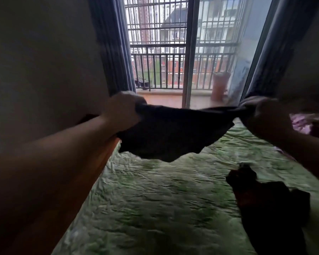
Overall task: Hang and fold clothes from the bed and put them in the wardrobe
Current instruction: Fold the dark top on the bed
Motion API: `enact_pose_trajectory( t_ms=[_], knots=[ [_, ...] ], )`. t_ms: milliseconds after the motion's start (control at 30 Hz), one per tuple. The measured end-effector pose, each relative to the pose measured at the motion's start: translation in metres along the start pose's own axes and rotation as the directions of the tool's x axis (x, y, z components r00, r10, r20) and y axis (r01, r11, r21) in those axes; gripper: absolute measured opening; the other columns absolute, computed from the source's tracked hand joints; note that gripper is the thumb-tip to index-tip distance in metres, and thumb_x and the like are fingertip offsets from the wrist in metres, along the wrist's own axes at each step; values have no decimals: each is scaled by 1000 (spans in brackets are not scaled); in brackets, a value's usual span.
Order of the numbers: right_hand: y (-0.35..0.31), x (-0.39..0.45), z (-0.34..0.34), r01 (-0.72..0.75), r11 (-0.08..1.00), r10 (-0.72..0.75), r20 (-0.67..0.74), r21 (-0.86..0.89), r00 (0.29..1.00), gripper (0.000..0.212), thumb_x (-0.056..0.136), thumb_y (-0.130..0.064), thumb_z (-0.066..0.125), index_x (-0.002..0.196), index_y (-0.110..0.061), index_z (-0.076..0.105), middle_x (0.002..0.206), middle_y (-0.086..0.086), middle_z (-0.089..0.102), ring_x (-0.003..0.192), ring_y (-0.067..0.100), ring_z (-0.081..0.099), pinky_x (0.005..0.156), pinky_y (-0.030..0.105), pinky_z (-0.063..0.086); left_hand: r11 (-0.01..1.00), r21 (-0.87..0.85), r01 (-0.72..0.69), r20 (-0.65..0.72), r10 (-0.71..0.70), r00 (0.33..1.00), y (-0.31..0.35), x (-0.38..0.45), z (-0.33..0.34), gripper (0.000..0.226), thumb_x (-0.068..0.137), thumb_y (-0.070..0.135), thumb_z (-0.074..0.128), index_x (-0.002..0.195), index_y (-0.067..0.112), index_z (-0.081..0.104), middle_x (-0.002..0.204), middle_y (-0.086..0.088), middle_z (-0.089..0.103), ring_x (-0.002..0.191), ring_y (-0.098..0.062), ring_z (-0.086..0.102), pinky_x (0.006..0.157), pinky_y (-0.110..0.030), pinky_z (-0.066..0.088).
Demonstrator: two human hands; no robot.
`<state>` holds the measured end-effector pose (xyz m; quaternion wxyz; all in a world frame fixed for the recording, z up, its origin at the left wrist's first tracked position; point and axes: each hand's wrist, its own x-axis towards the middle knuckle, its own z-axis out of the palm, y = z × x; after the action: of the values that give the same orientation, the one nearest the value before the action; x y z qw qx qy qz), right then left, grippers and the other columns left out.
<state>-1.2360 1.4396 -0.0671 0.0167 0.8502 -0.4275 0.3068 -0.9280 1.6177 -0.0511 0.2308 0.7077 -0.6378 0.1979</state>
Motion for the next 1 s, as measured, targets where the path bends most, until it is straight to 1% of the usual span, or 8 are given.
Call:
enact_pose_trajectory(
  t_ms=[167, 233, 367, 567, 700, 867, 933, 1000],
  knots=[
    [17, -117, 45, 153, 971, -66, 410, -182, 910, 12, 79, -33, 66, 85, -24, 71, 97, -5, 68, 89, 26, 67, 67, 32, 50, 999, -37, 30, 420, -12, 907, 22, -113, 75, 48, 66, 57, 43, 89, 25, 70, 90, 3, 69, 87, -24, 67, 67, -33, 52],
    [29, -170, 84, 218, 940, -26, 580, -264, 814, 21, 85, -41, 56, 98, -30, 68, 105, -9, 66, 97, 19, 67, 69, 28, 47, 999, -14, 29, 608, -15, 794, 30, -167, 117, 53, 66, 60, 41, 95, 26, 69, 96, 3, 68, 91, -23, 66, 68, -31, 50],
    [39, -289, 157, 344, 901, 12, 809, -264, 588, 25, 97, -36, 44, 106, -28, 67, 106, -7, 67, 94, 13, 68, 69, 27, 52, 999, 18, 49, 857, -40, 514, 62, -284, 199, 25, 88, 28, 55, 111, 29, 64, 113, 1, 59, 104, -23, 60, 78, -32, 46],
    [44, -421, 225, 469, 867, 40, 961, -169, 272, 29, 97, -18, 40, 111, -20, 65, 115, -2, 66, 106, 20, 64, 81, 29, 50, 990, 30, 140, 983, -54, 175, 102, -422, 274, 45, 90, 27, 57, 134, 29, 50, 131, -2, 52, 120, -24, 52, 92, -34, 44],
    [42, -463, 248, 539, 836, 7, 984, -103, 176, 31, 98, -15, 38, 113, -18, 65, 115, 0, 66, 107, 21, 64, 80, 31, 50, 978, 53, 203, 986, -84, 147, 115, -474, 295, 48, 91, 32, 51, 138, 36, 45, 129, -1, 52, 117, -23, 54, 91, -35, 47],
    [51, -490, 263, 549, 825, 35, 983, -132, 183, 33, 97, -15, 37, 117, -20, 63, 120, 0, 64, 113, 23, 59, 83, 31, 47, 961, 84, 264, 985, -120, 122, 123, -502, 303, 58, 88, 41, 52, 143, 39, 35, 132, 0, 49, 118, -25, 54, 92, -36, 48],
    [60, -501, 268, 443, 883, 71, 977, -155, 199, 28, 95, -20, 41, 117, -23, 58, 121, -2, 59, 114, 21, 56, 84, 32, 48, 904, 73, 421, 986, -129, 106, 119, -510, 299, 63, 82, 56, 57, 140, 38, 39, 124, 3, 53, 115, -20, 55, 92, -34, 48],
    [70, -511, 270, 225, 955, 138, 960, -194, 243, 31, 87, -29, 51, 117, -25, 52, 119, -2, 52, 113, 20, 53, 86, 32, 49, 779, 68, 623, 935, -267, 232, 112, -522, 294, 52, 79, 61, 59, 124, 36, 57, 106, 7, 58, 105, -16, 58, 89, -31, 48]
  ],
)
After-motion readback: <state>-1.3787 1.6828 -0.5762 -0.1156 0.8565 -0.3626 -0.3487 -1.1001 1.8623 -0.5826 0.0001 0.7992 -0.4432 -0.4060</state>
